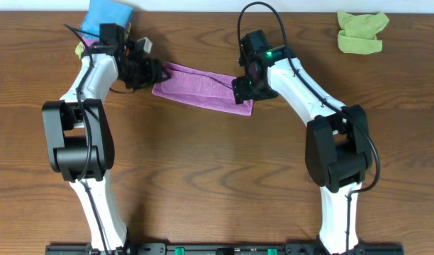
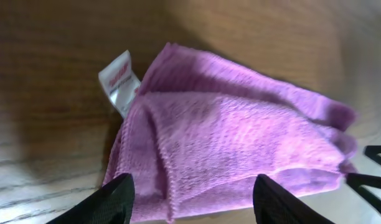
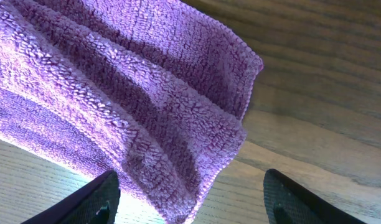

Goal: Fold the cloth

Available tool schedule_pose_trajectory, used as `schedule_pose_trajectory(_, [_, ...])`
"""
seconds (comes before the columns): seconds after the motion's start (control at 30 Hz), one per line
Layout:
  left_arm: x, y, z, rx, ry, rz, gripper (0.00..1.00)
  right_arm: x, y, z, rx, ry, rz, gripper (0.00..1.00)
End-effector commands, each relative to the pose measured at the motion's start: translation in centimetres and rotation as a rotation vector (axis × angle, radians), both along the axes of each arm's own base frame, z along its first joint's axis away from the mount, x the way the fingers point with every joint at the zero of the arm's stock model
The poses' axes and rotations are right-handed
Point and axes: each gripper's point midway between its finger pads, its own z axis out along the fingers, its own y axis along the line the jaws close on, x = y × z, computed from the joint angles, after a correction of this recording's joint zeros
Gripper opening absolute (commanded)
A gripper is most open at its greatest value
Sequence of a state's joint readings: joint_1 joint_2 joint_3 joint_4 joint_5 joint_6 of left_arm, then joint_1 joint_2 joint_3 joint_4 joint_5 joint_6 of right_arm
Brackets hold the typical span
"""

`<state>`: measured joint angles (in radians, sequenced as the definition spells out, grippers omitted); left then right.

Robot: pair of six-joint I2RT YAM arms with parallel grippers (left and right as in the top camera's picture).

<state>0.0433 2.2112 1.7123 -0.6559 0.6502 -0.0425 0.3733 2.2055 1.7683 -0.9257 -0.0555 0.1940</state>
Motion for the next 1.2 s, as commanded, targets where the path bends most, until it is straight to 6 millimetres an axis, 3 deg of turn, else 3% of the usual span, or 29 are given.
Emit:
schedule_pose_trajectory(0.0, [1.3, 0.4, 2.2, 0.017, -0.062, -0.023, 0.62, 1.0, -0.7, 2.1, 0.014, -0.051, -0.021, 0.7])
schedule_pose_trajectory(0.1, [1.3, 0.2, 2.6, 0.017, -0.063, -0.028, 0.61, 1.1, -0.5, 2.9, 0.034, -0.064, -0.018, 0.54])
schedule_pose_trajectory(0.23, [0.8, 0.1, 2.4, 0.012, -0.036, -0.03, 0.6, 0.9, 0.5, 3.1, 0.076, -0.061, -0.002, 0.02])
schedule_pose_trajectory(0.53, [0.0, 0.1, 2.2, 0.012, -0.001, -0.036, 0.59, 1.7, 1.4, 3.4, 0.098, -0.1, 0.01, 0.01])
schedule_pose_trajectory(0.83, [-0.2, 0.1, 2.1, 0.011, 0.006, -0.035, 0.57, -0.8, 4.0, 2.0, 0.091, -0.037, 0.119, 0.01])
schedule_pose_trajectory(0.93, [-0.2, 0.1, 2.1, 0.011, 0.007, -0.035, 0.57, -1.2, 4.0, 1.5, 0.057, -0.031, 0.138, 0.01])
schedule_pose_trajectory(1.17, [-0.2, 0.2, 2.1, 0.016, 0.006, -0.034, 0.57, 1.2, 3.1, 3.5, 0.049, -0.136, 0.107, 0.01])
